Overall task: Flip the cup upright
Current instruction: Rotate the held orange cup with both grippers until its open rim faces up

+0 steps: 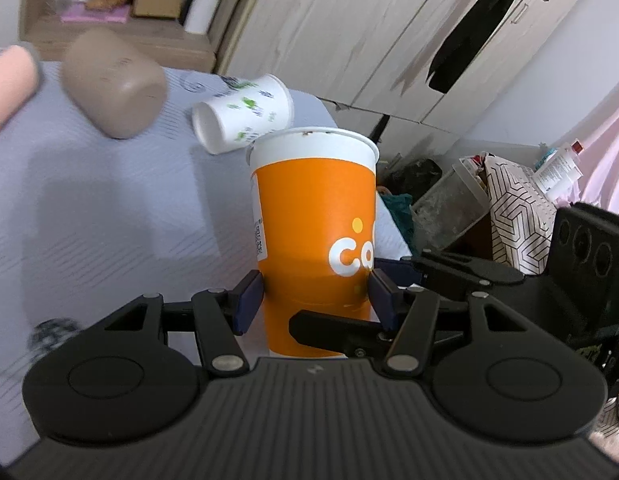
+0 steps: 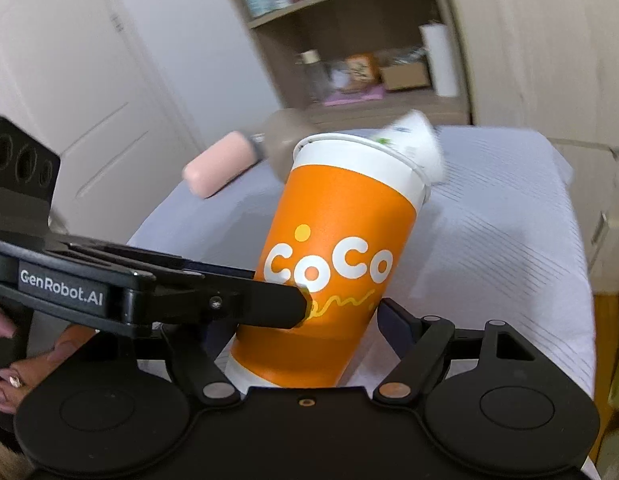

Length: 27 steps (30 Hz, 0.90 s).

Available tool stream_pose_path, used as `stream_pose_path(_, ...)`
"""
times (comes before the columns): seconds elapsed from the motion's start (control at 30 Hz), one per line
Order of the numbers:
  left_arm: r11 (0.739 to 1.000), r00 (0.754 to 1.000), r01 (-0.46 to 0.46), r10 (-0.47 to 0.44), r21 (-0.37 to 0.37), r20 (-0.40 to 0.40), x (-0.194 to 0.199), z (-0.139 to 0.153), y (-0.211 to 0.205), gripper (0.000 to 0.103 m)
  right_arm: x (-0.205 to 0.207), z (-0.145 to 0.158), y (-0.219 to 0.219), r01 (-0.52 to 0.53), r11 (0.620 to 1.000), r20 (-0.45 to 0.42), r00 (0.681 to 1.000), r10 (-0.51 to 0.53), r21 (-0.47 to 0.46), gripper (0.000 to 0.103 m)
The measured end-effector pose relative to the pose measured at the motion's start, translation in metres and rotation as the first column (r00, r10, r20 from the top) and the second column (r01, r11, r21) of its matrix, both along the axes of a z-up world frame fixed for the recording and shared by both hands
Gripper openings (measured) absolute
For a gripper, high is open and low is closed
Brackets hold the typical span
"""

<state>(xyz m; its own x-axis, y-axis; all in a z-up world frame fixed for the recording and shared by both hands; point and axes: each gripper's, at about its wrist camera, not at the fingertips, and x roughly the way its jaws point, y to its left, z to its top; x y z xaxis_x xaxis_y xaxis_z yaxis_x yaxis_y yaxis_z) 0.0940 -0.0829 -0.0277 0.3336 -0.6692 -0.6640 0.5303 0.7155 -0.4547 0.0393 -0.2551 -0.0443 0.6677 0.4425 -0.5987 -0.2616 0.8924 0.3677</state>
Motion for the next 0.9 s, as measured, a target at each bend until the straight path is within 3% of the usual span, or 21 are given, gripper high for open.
stream_pose_path(0.3,0.998,0.994,-0.053,0.056,-0.032,0.093,0.005,0.014,0.051,0.056,0.005,0.012,0.042,-0.05,0.996,0.185,0.981,0.063,-0.069,0.078)
stream_pose_path(0.43,0.998,0.983,-0.049,0.056,-0.042,0.176,0.007,0.016,0.065,0.055,0.003,0.011,0.067,-0.039,0.976,0.363,0.925,0.116,-0.214,0.076)
stream_pose_path(0.53,0.998,0.967,-0.063,0.068,-0.028,0.244,0.009,0.015,0.07,0.056,0.008,0.009,0.08,-0.027,0.963,0.418,0.897,0.142,-0.269,0.076)
stream_pose_path(0.63,0.996,0.954,-0.085,0.091,-0.033,0.285,0.011,0.014,0.076,0.057,0.01,0.003,0.092,-0.007,0.943,0.494,0.851,0.181,-0.334,0.076)
stream_pose_path(0.9,0.992,0.906,-0.126,0.107,0.019,0.409,0.023,0.002,0.07,0.058,0.027,-0.01,0.113,0.066,0.907,0.555,0.809,0.195,-0.415,0.076)
